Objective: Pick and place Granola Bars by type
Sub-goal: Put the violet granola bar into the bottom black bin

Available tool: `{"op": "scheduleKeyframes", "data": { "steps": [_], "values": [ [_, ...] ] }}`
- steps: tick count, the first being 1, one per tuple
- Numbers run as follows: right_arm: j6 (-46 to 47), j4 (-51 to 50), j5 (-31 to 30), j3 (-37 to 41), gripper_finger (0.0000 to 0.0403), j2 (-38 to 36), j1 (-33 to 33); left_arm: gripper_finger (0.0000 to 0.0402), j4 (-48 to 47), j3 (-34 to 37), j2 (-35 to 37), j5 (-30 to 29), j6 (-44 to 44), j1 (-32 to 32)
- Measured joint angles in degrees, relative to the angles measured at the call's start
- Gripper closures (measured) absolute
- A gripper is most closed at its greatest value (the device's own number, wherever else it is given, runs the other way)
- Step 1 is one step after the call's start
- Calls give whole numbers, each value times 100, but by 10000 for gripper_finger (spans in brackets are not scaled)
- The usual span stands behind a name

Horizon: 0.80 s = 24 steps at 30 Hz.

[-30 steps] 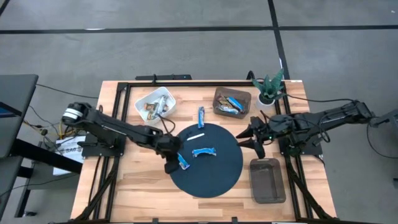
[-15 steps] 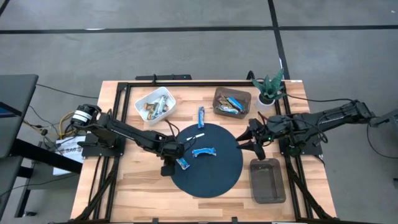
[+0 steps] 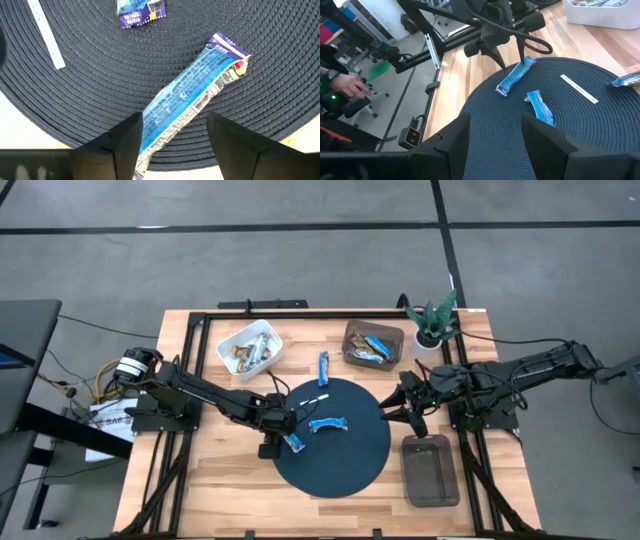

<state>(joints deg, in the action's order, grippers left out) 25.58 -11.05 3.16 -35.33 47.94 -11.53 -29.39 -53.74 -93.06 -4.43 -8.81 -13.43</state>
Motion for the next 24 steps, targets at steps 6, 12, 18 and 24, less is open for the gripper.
{"op": "scheduleKeyframes", "data": {
  "steps": [6, 12, 18, 24],
  "values": [
    [0, 0, 2, 0, 237, 0, 0, 172, 27, 0, 0, -34, 613, 0],
    [0, 0, 2, 0, 236, 0, 0, 172, 154, -2, -266, 128, 927, 27],
    [0, 35, 2, 0, 241, 0, 0, 173, 182, -179, -730, 7, 1013, 24],
    [61, 39, 2, 0, 239, 2, 0, 196, 174, -405, -745, -247, 992, 24]
  ]
}}
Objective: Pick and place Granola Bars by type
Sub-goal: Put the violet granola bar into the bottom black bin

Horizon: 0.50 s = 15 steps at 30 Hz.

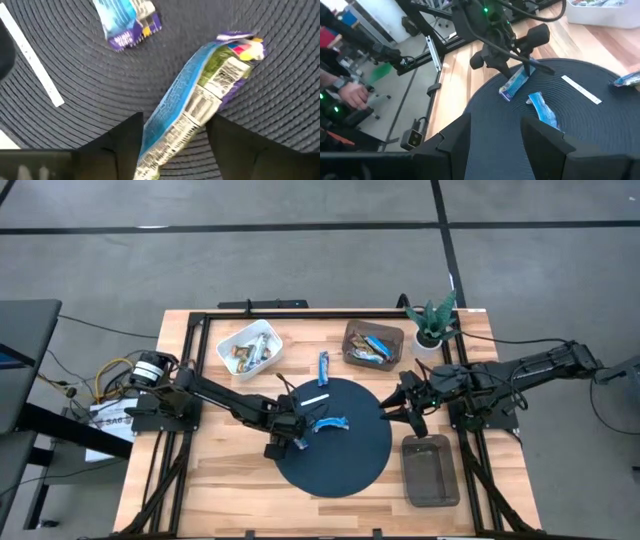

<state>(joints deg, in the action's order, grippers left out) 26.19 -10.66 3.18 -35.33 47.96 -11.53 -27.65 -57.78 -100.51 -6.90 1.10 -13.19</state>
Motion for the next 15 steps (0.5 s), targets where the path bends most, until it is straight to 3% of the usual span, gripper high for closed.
{"op": "scheduleKeyframes", "data": {
  "steps": [10, 15],
  "values": [
    [647, -10, 2, 0, 239, 5, 42, 340, 30, -273, 0, 243, -553, 1],
    [639, -24, 0, 0, 241, 5, 42, 378, 41, -428, 0, 357, -962, 2]
  ]
}}
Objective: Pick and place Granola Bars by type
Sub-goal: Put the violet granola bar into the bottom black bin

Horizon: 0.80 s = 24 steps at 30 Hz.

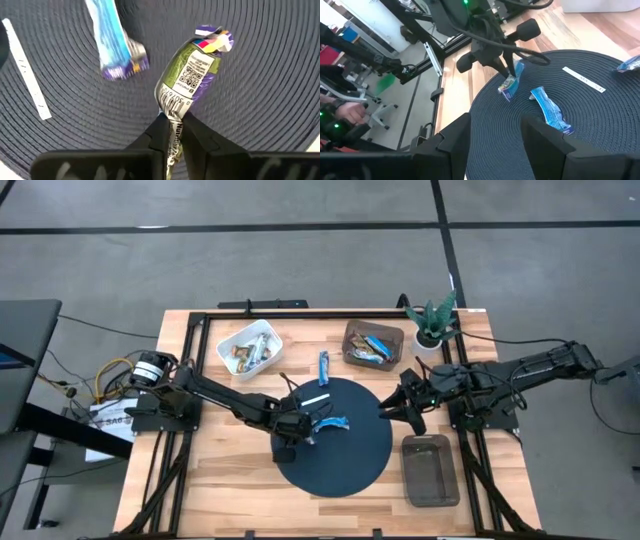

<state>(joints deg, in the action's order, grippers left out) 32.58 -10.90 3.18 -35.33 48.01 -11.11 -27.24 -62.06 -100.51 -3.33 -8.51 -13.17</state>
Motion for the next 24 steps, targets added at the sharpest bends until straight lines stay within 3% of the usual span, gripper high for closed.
{"op": "scheduleKeyframes", "data": {
  "steps": [10, 16, 24],
  "values": [
    [-300, 4, -321, 0, 243, 0, 0, 364, 557, -1082, 35, -1098, -1443, 380],
    [-306, 48, -1119, 0, 241, 0, 0, 376, 1335, -1873, 39, -1106, -1647, 755],
    [-471, 802, -1399, -4, 235, 0, 2, 367, 1478, -2348, 42, -879, -2018, 1118]
  ]
}}
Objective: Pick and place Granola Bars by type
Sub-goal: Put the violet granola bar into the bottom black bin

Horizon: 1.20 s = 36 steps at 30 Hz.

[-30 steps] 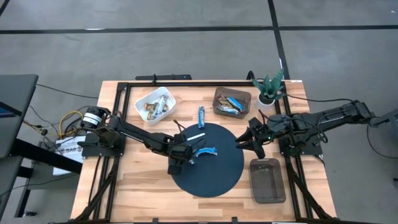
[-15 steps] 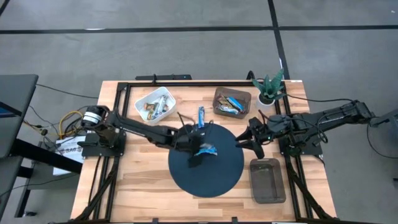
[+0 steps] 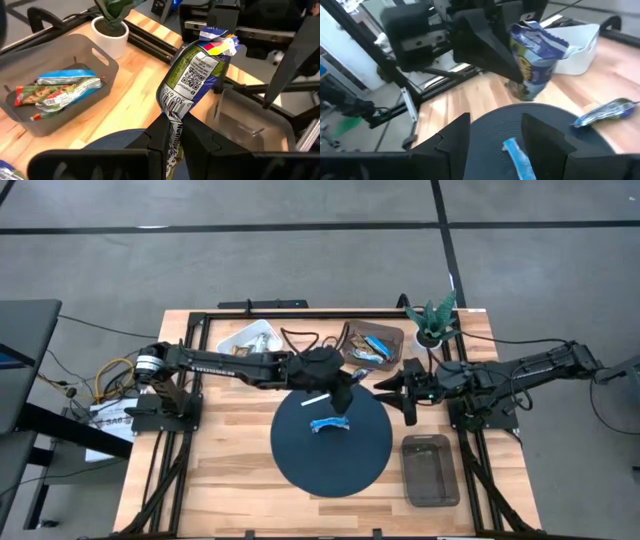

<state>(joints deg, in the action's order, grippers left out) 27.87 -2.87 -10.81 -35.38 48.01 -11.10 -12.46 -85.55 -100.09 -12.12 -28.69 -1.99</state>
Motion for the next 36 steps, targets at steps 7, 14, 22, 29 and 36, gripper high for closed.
{"op": "scheduleKeyframes", "data": {
  "steps": [7, 14, 22, 29, 36],
  "values": [
    [-108, 128, -420, 0, 172, 2, 228, 372, 481, -34, 0, 384, -265, 19],
    [-476, 858, -431, 0, 128, 2, 461, 371, 599, -34, 0, 411, -404, 19],
    [-784, 1180, -402, 0, 127, 50, 451, 373, 1205, -34, 0, 552, -413, 35],
    [-892, 1860, -254, 0, 134, 370, 451, 373, 1361, -34, -26, 933, -519, 87],
    [-902, 1963, -241, -66, 200, 494, 448, 374, 1346, -34, -28, 821, -489, 87]
  ]
}}
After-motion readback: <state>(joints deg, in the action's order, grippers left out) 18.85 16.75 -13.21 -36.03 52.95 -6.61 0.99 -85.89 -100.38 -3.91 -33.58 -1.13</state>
